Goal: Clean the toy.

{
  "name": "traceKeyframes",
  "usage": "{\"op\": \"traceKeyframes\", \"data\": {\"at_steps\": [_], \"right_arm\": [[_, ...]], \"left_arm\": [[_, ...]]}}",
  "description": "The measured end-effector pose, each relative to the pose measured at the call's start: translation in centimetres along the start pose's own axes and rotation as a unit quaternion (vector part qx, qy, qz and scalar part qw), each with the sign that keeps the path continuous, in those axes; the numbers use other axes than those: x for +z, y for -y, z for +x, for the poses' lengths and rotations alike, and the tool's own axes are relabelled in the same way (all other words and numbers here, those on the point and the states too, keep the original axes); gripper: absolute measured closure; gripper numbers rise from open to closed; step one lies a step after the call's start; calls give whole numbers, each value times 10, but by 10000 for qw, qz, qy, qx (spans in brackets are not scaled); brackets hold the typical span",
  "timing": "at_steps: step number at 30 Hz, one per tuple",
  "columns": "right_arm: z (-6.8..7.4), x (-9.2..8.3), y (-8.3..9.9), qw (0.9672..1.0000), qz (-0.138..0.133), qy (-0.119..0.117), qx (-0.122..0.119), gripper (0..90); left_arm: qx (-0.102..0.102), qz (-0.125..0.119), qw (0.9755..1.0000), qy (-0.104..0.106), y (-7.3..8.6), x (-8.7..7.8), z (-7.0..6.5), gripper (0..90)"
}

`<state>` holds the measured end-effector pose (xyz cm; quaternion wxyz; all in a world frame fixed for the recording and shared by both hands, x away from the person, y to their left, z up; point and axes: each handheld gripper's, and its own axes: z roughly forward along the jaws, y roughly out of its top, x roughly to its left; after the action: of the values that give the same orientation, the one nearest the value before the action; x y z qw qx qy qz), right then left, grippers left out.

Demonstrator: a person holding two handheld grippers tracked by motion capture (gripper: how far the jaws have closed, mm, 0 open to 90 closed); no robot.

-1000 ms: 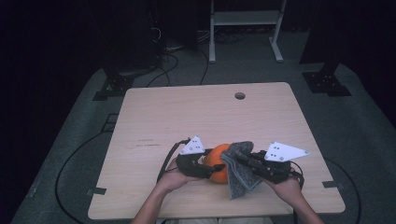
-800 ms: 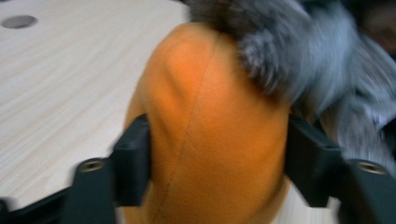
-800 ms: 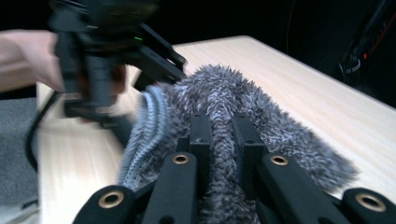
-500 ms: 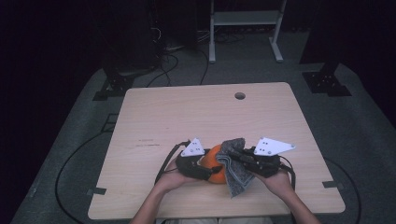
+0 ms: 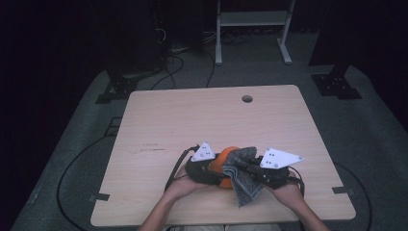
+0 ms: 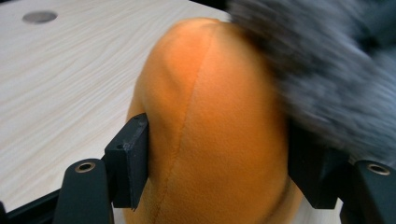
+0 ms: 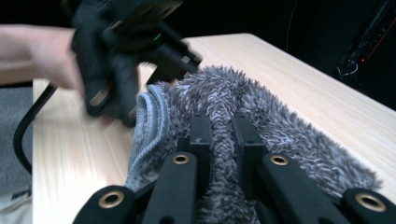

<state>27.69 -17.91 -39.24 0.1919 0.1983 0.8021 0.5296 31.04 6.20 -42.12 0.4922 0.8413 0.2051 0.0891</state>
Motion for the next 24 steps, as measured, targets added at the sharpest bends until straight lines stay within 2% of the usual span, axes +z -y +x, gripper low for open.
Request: {"op": "traceKeyframes", "data": {"at_steps": [1,3,5,7,9,11,13,15,17,18,20,22,23,24], "right_arm": [[-4,-1,-1,10000,-52,44,60,804],[-12,-2,1,9998,-49,99,189,804],[-15,-4,5,9996,-51,108,275,804],[-13,-8,8,9996,-41,102,268,804],[-13,-11,9,9997,4,103,240,803],[-13,-14,8,9996,100,151,210,804],[-8,-16,2,9996,205,171,35,804],[0,-16,-5,9990,315,91,-313,804],[4,-13,-12,9985,346,-69,-409,804],[4,-11,-15,9985,381,-145,-378,804],[-1,-5,-19,9983,447,-264,-267,804],[-10,0,-19,9981,511,-322,-74,804],[-10,0,-19,9981,511,-322,-74,804],[-19,3,-16,9981,534,-299,61,804]], "left_arm": [[97,18,9999,45,1,0,-2,292],[164,3,9997,174,2,-2,-3,249],[119,-1,9997,210,1,-3,1,174],[-53,83,9998,172,-1,-1,3,111],[-76,73,9997,220,0,2,1,131],[140,28,9998,169,1,3,-4,227],[465,34,9988,150,2,3,-10,270],[848,84,9962,152,3,4,-18,286],[1264,173,9918,79,3,5,-29,290],[1501,212,9884,56,3,6,-34,292],[1776,316,9836,34,4,7,-40,298],[1823,330,9827,40,5,6,-40,306],[1823,330,9827,40,5,6,-40,310],[1899,312,9813,69,7,6,-40,313]]}}
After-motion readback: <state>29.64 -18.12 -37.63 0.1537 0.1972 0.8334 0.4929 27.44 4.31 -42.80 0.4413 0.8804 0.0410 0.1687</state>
